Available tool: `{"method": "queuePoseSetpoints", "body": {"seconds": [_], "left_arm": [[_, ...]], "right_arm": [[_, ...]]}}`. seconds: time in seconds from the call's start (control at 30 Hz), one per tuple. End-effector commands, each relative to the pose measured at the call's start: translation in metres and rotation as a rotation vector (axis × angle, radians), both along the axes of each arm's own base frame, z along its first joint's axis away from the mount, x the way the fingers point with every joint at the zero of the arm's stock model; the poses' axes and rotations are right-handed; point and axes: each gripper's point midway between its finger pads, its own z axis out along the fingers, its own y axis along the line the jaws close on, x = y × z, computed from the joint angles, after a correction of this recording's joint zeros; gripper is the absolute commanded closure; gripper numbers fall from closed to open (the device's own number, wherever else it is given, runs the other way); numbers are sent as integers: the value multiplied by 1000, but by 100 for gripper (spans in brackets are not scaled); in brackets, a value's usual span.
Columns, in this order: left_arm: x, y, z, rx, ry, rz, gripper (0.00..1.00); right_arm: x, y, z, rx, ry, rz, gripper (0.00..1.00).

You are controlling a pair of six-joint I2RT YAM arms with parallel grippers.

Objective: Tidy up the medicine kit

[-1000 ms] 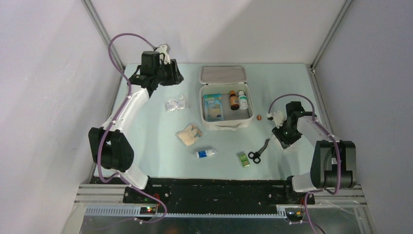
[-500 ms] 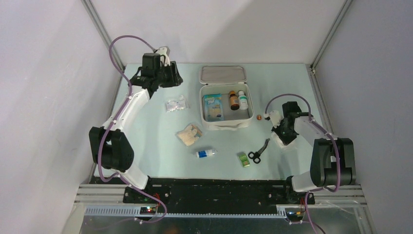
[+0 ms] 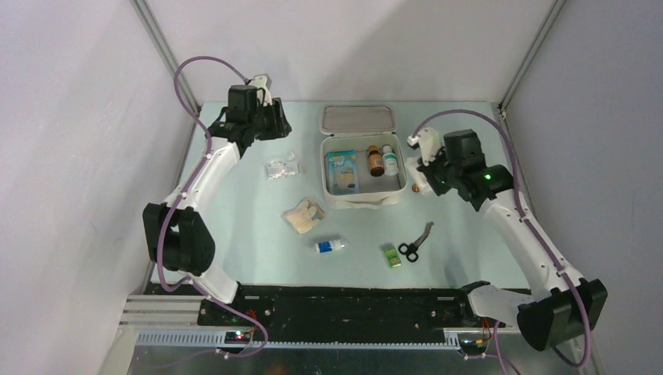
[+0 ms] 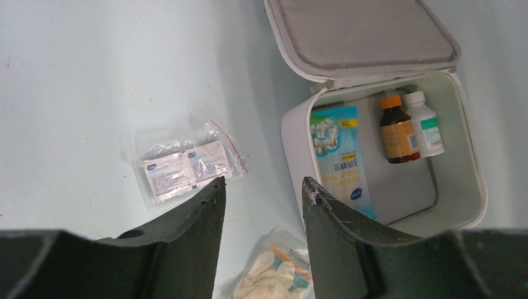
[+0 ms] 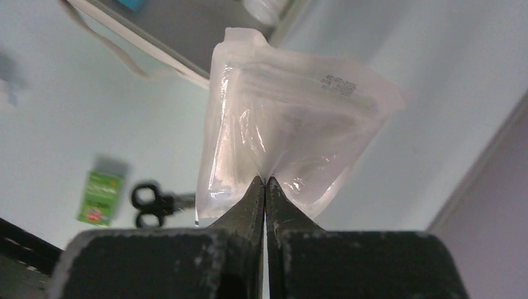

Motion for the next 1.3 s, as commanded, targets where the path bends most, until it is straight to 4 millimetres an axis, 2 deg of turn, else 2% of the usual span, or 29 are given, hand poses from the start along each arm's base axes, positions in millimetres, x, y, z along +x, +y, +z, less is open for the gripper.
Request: {"method": "queuePoseSetpoints", "body": {"seconds": [0.0, 0.13, 0.17, 0.27, 0.4, 0.43, 0.57, 0.77, 0.87, 0.97, 1.1, 1.27], "left_arm": [[1, 14, 17, 22, -55, 34, 46], [-5, 26, 20, 30, -61, 69, 45], [-7, 30, 17, 34, -55, 78, 45], [-13, 43, 19, 48, -62, 116, 44], [-22, 57, 18, 53, -63, 151, 43], [-25, 59, 20, 53, -68, 157, 43], [-34, 71, 25, 45, -82, 184, 42], [-50, 86, 27, 32, -91, 226, 41], [-57, 89, 24, 38, -88, 234, 40], [-62, 91, 27, 43, -101, 241, 39], [-62, 93, 26, 39, -96, 248, 39], [-59, 94, 27, 34, -95, 252, 39]], "right_arm": [[39, 54, 27, 136, -81, -16, 100], [92, 91, 51, 173, -194, -99, 100], [100, 100, 56, 211, -201, -124, 100], [128, 139, 57, 304, -154, -165, 100], [145, 187, 37, 366, -42, -129, 100], [142, 197, 28, 366, -10, -113, 100], [152, 229, -13, 328, 72, -98, 100], [164, 243, -49, 292, 109, -174, 100], [160, 249, -67, 249, 131, -172, 100], [158, 247, -85, 215, 158, -206, 100], [154, 247, -102, 197, 191, -213, 100], [162, 252, -117, 203, 196, -218, 100]]}}
